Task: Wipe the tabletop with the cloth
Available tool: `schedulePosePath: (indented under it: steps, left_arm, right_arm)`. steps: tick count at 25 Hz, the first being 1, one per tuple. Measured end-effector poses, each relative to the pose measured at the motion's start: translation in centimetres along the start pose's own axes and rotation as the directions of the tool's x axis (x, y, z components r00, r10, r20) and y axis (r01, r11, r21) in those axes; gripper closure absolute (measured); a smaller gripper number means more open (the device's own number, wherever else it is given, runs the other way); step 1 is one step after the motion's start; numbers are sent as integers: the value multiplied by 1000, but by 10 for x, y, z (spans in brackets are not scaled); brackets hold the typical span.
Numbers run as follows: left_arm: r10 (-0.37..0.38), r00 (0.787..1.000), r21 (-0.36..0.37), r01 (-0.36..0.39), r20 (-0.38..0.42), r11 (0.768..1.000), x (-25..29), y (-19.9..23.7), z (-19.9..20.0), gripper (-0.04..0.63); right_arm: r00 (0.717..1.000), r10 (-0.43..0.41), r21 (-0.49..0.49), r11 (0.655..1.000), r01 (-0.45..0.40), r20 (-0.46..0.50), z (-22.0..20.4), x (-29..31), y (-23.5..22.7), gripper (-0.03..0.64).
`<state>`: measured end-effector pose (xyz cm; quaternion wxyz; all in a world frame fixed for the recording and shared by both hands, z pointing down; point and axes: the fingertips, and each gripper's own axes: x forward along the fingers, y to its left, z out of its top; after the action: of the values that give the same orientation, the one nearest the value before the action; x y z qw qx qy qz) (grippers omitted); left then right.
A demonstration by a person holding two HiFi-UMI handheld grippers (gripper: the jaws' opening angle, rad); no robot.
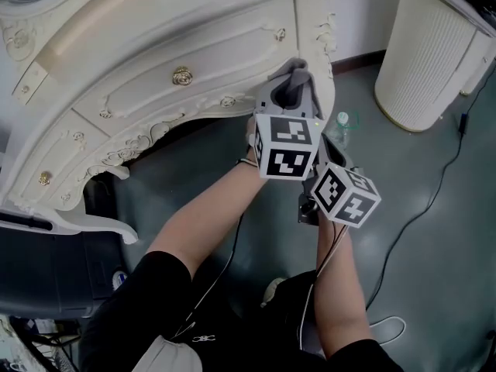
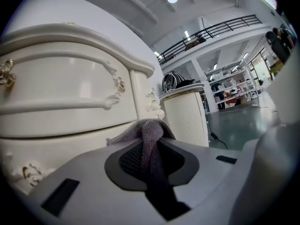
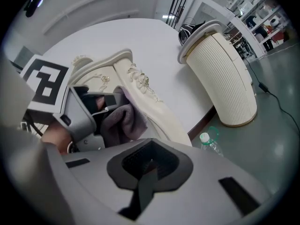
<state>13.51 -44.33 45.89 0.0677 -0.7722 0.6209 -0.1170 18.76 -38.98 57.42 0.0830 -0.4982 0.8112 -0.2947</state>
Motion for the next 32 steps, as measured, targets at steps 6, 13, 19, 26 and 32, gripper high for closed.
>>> schedulePosePath:
  steps: [6,13,19,26,32]
  left_arm:
    - [-24,999,0,24,-40,1000,32,-15,10,531]
    - [-37,999,-91,35,-18,995,51,-19,49,531]
    - [26,991,-20,-24,129,1000,39,-13,104,531]
    - [57,987,-26,-54,149,998,44,-5,132,531]
    - [12,999,88,-16,50,996,50,-25,77,531]
  right_arm:
    - [999,-31,2,1000,31,10,3,-5,-16,614]
    - [999,-31,30,999,31,9,2,-4,-22,614]
    - [1000,-19,38,999,18,12,2,-4,-23,614]
    - [1000,0,24,1000,0,17,3,-5,-16,614]
    - [998,-25,40,999,23,54,15,-17,-30,614]
